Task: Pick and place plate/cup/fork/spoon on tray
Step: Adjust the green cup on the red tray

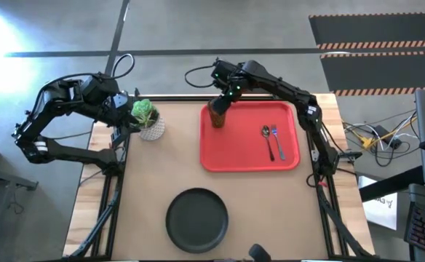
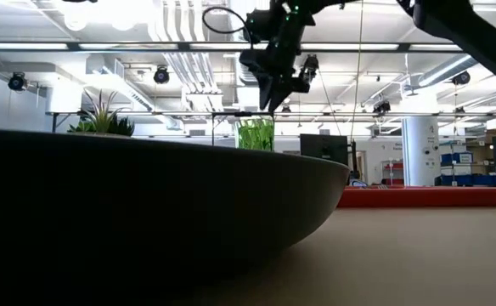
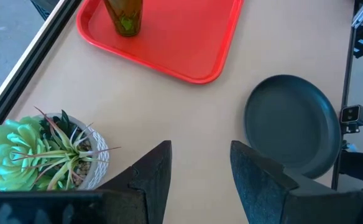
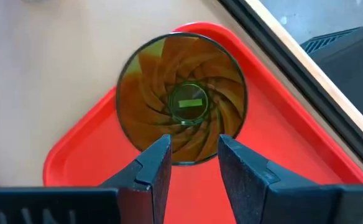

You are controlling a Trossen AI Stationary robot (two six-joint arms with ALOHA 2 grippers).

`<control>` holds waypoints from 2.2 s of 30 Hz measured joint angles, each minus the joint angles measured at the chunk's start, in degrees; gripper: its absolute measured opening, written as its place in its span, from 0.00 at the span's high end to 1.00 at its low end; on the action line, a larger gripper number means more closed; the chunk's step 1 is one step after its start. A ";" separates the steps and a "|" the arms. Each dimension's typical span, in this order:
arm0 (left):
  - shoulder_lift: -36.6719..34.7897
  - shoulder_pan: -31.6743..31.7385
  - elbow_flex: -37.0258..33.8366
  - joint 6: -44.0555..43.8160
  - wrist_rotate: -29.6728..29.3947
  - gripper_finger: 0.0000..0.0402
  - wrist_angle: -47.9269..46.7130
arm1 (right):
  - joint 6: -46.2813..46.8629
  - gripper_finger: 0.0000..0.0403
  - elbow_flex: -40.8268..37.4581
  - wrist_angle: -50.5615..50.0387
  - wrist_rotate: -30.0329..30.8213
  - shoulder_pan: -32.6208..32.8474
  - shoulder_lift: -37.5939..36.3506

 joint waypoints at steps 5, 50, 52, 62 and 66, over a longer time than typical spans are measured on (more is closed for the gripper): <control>0.00 -0.01 0.00 0.00 0.00 0.63 -0.02 | -0.78 0.70 -0.02 -0.37 0.45 -1.99 1.67; -0.02 0.02 0.00 0.04 -0.02 0.63 -0.02 | -1.86 0.98 0.33 1.42 -1.74 -4.10 7.62; -0.01 0.02 0.00 0.04 -0.02 0.63 -0.02 | -1.50 0.98 0.33 1.16 -2.82 -4.52 7.62; 0.00 0.02 0.00 0.04 -0.02 0.63 -0.02 | -1.02 0.98 0.33 0.85 -2.82 -7.72 7.62; 0.04 -0.01 0.00 0.09 -0.02 0.63 0.00 | 0.01 0.98 0.33 -2.63 -3.52 -8.50 7.62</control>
